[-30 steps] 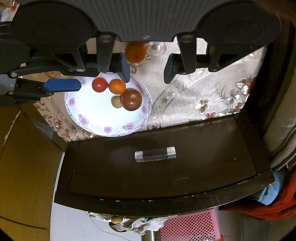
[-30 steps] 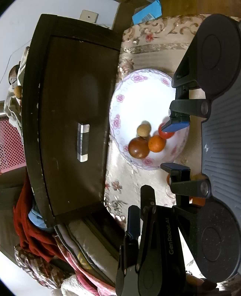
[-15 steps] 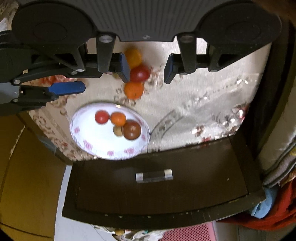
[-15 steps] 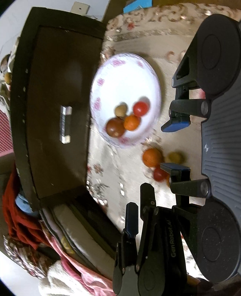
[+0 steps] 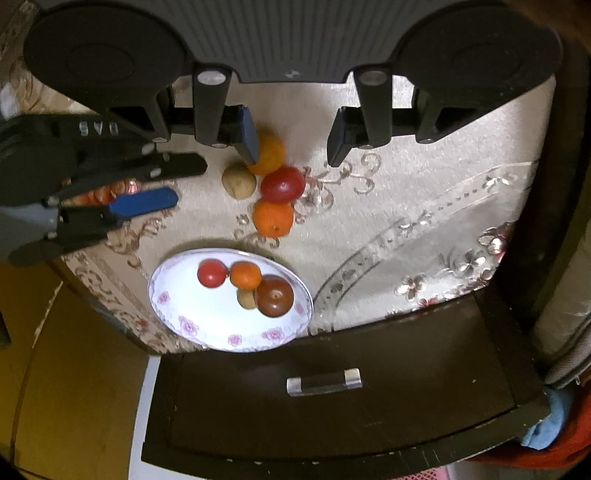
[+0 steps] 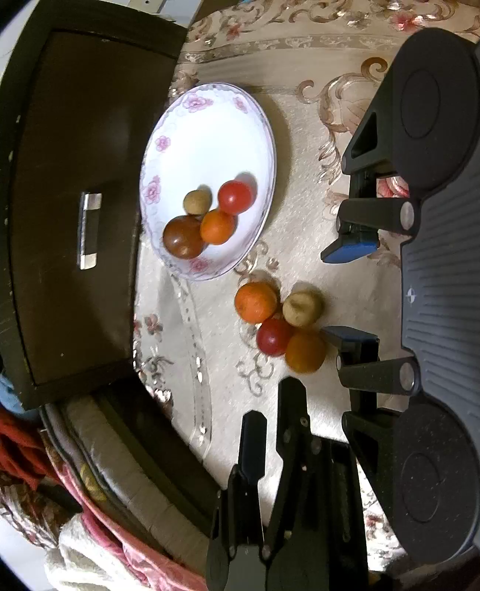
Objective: Organize fruits
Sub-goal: 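Grasp the tan fruit with the right tool while the left tool grasps a mandarin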
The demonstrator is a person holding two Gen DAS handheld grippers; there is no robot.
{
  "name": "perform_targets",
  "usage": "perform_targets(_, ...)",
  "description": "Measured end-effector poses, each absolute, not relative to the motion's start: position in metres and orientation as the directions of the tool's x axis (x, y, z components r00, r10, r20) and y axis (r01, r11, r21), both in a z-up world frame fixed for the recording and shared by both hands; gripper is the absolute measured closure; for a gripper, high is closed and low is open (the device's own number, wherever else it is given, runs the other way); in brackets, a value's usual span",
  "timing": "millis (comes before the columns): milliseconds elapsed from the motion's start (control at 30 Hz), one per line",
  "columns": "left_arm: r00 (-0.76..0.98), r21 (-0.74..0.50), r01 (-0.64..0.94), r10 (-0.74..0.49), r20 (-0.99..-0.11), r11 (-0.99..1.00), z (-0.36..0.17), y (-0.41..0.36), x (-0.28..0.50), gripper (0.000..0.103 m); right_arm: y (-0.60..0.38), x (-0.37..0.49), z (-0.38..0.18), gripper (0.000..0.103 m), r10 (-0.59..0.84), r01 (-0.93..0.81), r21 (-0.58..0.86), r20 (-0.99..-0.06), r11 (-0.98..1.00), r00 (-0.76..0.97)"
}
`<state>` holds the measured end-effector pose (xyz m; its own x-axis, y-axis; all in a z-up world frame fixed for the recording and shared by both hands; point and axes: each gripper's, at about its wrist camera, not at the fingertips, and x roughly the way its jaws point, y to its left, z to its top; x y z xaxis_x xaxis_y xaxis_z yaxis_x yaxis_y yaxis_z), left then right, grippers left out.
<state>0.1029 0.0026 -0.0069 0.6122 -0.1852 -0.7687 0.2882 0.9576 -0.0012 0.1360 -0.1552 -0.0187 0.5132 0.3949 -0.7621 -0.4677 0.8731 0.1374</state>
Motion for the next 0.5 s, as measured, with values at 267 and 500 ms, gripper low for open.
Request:
perform_targets(267, 0.565, -0.017, 0.316, -0.202, -0.800, 0.949, -0.014, 0.005, 0.107, 0.055, -0.150, 0.147, -0.021, 0.070, 0.430, -0.522, 0.136, -0.753, 0.842, 0.498)
perform_targets(500, 0.539, -0.027, 0.335, -0.215, -0.814, 0.942, -0.021, 0.003, 0.106, 0.055, -0.136, 0.159, -0.030, 0.070, 0.426, -0.564, 0.102, -0.766, 0.820, 0.482)
